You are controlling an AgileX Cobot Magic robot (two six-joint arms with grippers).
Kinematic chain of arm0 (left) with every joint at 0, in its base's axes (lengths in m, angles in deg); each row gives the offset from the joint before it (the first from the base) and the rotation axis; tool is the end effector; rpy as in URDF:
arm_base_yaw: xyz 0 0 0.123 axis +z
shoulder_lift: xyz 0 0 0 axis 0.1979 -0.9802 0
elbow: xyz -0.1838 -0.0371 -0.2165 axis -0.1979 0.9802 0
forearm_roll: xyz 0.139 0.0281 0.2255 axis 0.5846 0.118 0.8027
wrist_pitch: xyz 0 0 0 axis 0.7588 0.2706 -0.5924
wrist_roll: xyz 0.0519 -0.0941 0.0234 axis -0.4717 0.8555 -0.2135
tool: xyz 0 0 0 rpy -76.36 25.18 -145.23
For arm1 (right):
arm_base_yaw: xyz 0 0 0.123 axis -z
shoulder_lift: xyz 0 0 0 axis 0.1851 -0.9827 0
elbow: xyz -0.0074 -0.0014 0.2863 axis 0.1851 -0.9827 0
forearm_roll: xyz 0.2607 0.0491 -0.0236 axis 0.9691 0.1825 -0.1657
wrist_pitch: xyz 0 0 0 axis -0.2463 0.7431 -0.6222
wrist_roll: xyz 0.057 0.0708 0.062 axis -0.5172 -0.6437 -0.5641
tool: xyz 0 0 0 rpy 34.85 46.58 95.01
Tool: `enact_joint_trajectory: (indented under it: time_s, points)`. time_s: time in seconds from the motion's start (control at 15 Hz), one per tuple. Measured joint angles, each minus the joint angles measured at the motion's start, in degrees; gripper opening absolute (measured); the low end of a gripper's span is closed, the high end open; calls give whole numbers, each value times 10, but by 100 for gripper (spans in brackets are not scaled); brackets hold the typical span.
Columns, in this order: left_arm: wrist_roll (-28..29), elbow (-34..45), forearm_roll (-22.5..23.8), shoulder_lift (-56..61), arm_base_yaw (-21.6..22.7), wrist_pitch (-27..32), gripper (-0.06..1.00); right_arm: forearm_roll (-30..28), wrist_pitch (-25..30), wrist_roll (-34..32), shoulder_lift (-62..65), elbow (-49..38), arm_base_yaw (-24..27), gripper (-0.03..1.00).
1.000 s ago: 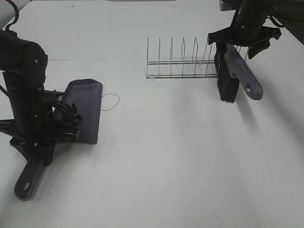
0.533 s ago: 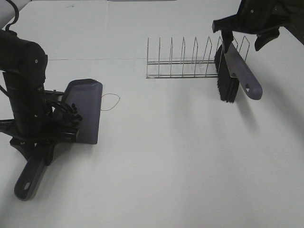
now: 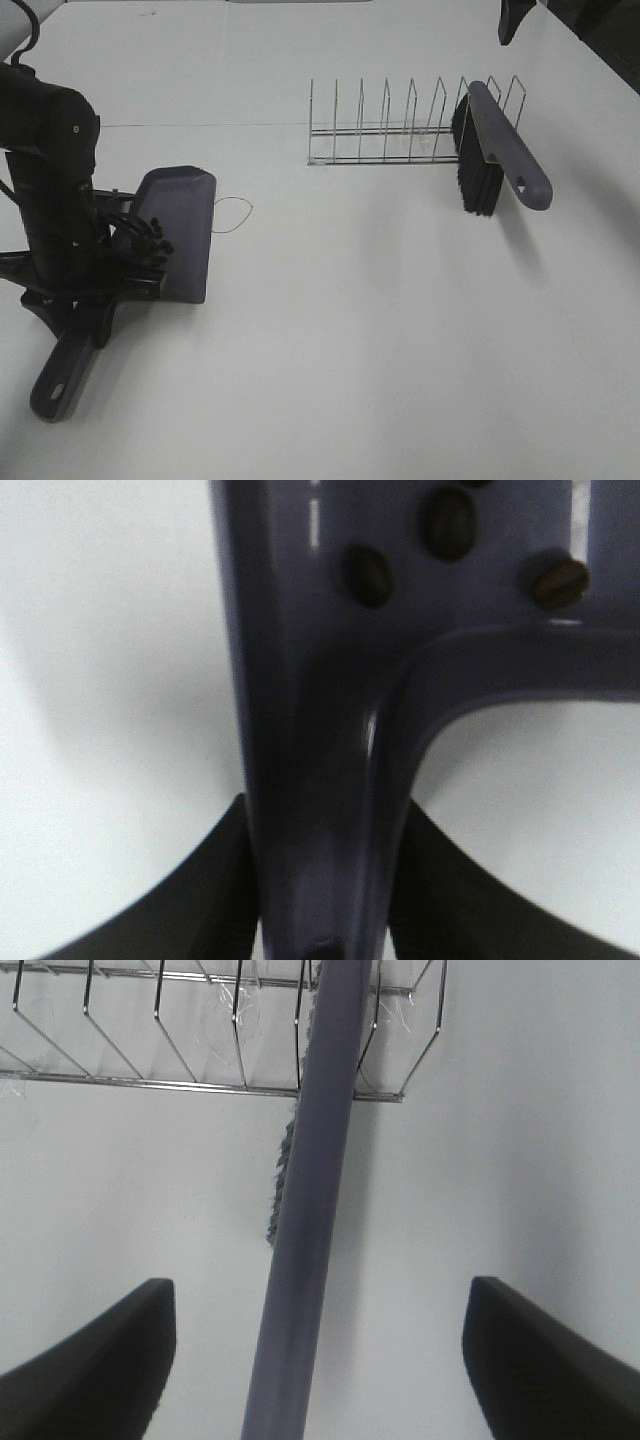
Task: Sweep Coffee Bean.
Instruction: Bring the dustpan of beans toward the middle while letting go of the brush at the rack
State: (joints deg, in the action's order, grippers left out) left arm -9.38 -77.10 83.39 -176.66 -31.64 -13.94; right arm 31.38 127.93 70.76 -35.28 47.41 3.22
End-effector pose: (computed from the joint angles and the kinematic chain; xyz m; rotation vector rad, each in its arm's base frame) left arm 0.3289 -0.1211 0.0652 -0.0707 -2.9413 -0.0998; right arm 0.4642 0.0467 0.2933 -0.0506 2.7250 -0.1171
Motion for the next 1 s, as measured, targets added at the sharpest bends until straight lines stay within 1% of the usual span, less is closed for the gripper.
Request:
enact_joint_trajectory:
  time_s: [0.27, 0.33, 0.4, 0.53, 0.73, 0.8, 0.87, 0.93, 1.0]
  points:
    - [1, 2, -14, 2, 0, -25, 32, 11, 0, 6, 78, -121, 0, 67]
    - [1, 2, -24, 3, 0, -35, 32, 15, 1, 5, 109, -164, 0, 67]
    - [-1, 2, -41, 3, 0, -54, 32, 31, -8, 5, 165, -231, 0, 67]
    - [-13, 2, -51, 3, -2, -70, 32, 56, -36, 5, 244, -317, 0, 67]
    - [-19, 2, -50, 3, -23, -91, 32, 68, -56, 5, 356, -423, 0, 67]
    - [-19, 2, -57, 3, -28, -95, 32, 69, -58, 5, 390, -455, 0, 67]
    - [-19, 2, -64, 3, -29, -98, 32, 69, -60, 5, 462, -512, 0, 67]
    - [-19, 2, -64, 3, -29, -98, 32, 69, -60, 5, 462, -512, 0, 67]
    - [-19, 2, -65, 3, -29, -99, 32, 70, -60, 5, 515, -557, 0, 67]
